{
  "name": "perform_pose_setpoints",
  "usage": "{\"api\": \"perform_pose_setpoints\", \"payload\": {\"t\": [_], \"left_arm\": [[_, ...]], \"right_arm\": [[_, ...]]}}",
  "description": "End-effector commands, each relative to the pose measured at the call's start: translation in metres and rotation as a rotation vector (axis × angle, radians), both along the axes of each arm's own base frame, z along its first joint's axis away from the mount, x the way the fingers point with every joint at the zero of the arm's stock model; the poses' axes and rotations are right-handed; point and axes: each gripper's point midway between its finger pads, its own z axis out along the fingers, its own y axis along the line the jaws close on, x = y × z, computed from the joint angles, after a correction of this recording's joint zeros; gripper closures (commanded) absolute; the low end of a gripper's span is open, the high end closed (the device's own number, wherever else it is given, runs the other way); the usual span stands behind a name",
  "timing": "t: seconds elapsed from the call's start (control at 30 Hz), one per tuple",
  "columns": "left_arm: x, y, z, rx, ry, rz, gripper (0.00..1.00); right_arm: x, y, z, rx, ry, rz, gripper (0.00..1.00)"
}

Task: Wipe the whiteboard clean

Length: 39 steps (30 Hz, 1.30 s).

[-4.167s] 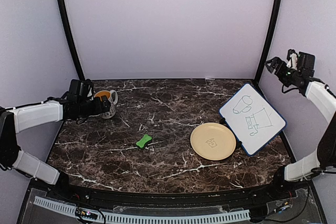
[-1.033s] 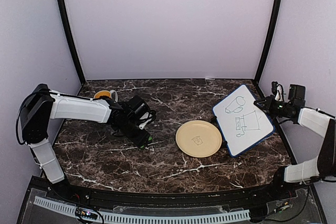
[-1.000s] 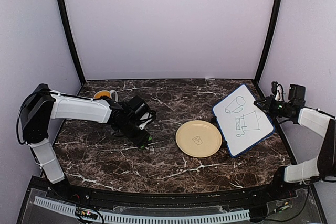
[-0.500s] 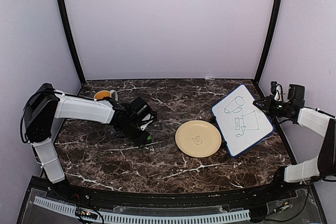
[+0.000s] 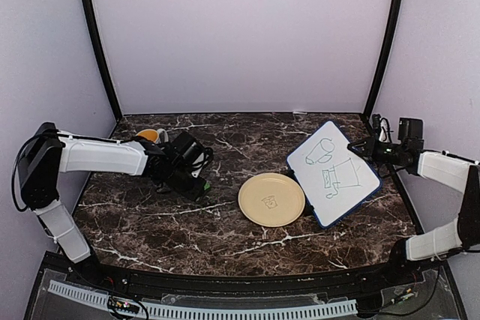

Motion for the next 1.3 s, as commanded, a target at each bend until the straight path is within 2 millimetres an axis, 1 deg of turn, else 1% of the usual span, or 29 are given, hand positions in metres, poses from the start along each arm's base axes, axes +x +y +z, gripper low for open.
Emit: {"api": "perform_pose_setpoints", "payload": {"t": [0.0, 0.03, 0.07, 0.1, 0.2, 0.33, 0.47, 0.53, 0.67, 0.77, 0.83, 0.87, 0.9, 0.93, 0.97, 1.07, 1.1, 1.13, 1.17, 1.23, 1.27], "left_arm": [[0.013, 0.011, 0.044, -0.160, -0.075, 0.110, 0.92], [0.015, 0.014, 0.053, -0.185, -0.092, 0.122, 0.92], [0.016, 0.017, 0.054, -0.199, -0.094, 0.135, 0.93], [0.015, 0.018, 0.061, -0.219, -0.110, 0.139, 0.93], [0.015, 0.023, 0.071, -0.258, -0.126, 0.157, 0.95], [0.015, 0.027, 0.082, -0.292, -0.158, 0.171, 0.96], [0.015, 0.025, 0.091, -0.326, -0.178, 0.167, 0.96], [0.014, 0.023, 0.095, -0.348, -0.194, 0.152, 0.96], [0.013, 0.016, 0.106, -0.406, -0.237, 0.105, 0.97], [0.012, -0.001, 0.115, -0.462, -0.250, 0.037, 0.97], [0.012, -0.016, 0.118, -0.480, -0.254, -0.004, 0.98], [0.016, -0.025, 0.120, -0.486, -0.260, -0.018, 0.98], [0.013, -0.034, 0.120, -0.486, -0.260, -0.043, 0.98], [0.018, -0.045, 0.120, -0.488, -0.262, -0.055, 0.98], [0.016, -0.053, 0.121, -0.491, -0.259, -0.072, 0.98], [0.026, -0.085, 0.125, -0.522, -0.254, -0.121, 0.98], [0.026, -0.093, 0.126, -0.527, -0.252, -0.138, 0.98], [0.030, -0.102, 0.126, -0.522, -0.250, -0.152, 0.98], [0.032, -0.108, 0.127, -0.522, -0.252, -0.160, 0.99], [0.043, -0.123, 0.128, -0.508, -0.256, -0.174, 0.99], [0.045, -0.126, 0.126, -0.498, -0.255, -0.183, 0.99]], "right_arm": [[-0.014, 0.032, -0.022, 0.031, 0.105, 0.073, 1.00], [-0.015, 0.041, -0.022, 0.033, 0.099, 0.094, 1.00], [-0.015, 0.049, -0.021, 0.032, 0.092, 0.110, 1.00], [-0.016, 0.056, -0.021, 0.031, 0.091, 0.123, 1.00], [-0.017, 0.076, -0.020, 0.039, 0.092, 0.155, 1.00], [-0.020, 0.108, -0.018, 0.046, 0.089, 0.207, 1.00], [-0.026, 0.143, -0.017, 0.056, 0.090, 0.262, 1.00], [-0.033, 0.164, -0.018, 0.058, 0.093, 0.302, 1.00], [-0.040, 0.195, -0.017, 0.067, 0.095, 0.365, 1.00], [-0.042, 0.206, -0.018, 0.059, 0.094, 0.394, 1.00], [-0.041, 0.207, -0.017, 0.048, 0.093, 0.401, 1.00], [-0.040, 0.207, -0.017, 0.035, 0.088, 0.404, 1.00], [-0.039, 0.207, -0.015, 0.029, 0.082, 0.407, 1.00], [-0.039, 0.207, -0.014, 0.024, 0.082, 0.409, 1.00], [-0.039, 0.207, -0.014, 0.022, 0.080, 0.410, 1.00], [-0.040, 0.207, -0.012, 0.021, 0.077, 0.415, 1.00], [-0.040, 0.207, -0.013, 0.019, 0.081, 0.417, 1.00], [-0.040, 0.207, -0.013, 0.016, 0.081, 0.416, 1.00], [-0.041, 0.206, -0.013, 0.014, 0.081, 0.417, 1.00], [-0.041, 0.206, -0.014, 0.012, 0.082, 0.418, 1.00], [-0.041, 0.206, -0.013, 0.012, 0.082, 0.417, 1.00]]}}
